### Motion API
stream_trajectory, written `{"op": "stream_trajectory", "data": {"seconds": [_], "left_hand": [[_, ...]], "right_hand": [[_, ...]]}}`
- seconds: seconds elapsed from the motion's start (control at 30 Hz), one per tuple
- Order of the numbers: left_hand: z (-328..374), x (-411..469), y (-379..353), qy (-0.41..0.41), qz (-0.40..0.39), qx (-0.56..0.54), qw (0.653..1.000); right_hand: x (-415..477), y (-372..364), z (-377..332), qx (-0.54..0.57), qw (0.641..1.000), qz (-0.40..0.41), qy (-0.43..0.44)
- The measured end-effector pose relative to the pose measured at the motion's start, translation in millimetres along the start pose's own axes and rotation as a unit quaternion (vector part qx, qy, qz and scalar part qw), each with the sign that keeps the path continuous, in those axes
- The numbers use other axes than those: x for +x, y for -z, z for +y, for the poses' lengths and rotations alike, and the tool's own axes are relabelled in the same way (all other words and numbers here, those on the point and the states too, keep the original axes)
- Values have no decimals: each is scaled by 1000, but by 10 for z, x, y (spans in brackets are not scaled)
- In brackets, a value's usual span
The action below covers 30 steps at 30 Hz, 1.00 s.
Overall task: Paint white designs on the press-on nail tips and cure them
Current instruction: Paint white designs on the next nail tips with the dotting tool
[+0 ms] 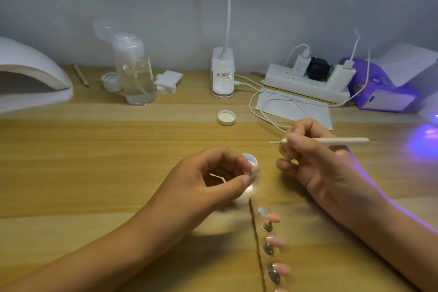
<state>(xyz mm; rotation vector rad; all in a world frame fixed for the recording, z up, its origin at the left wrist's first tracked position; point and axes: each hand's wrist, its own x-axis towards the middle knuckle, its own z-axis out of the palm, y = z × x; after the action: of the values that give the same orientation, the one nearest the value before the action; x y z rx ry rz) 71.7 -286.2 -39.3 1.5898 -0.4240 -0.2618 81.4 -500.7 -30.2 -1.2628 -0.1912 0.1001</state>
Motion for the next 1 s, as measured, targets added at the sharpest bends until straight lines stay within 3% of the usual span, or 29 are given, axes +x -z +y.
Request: {"op": "stream_trajectory", "data": {"seconds": [0.13,1.0], "left_hand": [[-34,-6,-11,0,-16,18,1000],[-54,-5,-16,23,-16,-4,1000]], "right_hand": [[2,-20,41,8,999,-32,-21],[-49,-173,42,22,999,-21,-33]]}}
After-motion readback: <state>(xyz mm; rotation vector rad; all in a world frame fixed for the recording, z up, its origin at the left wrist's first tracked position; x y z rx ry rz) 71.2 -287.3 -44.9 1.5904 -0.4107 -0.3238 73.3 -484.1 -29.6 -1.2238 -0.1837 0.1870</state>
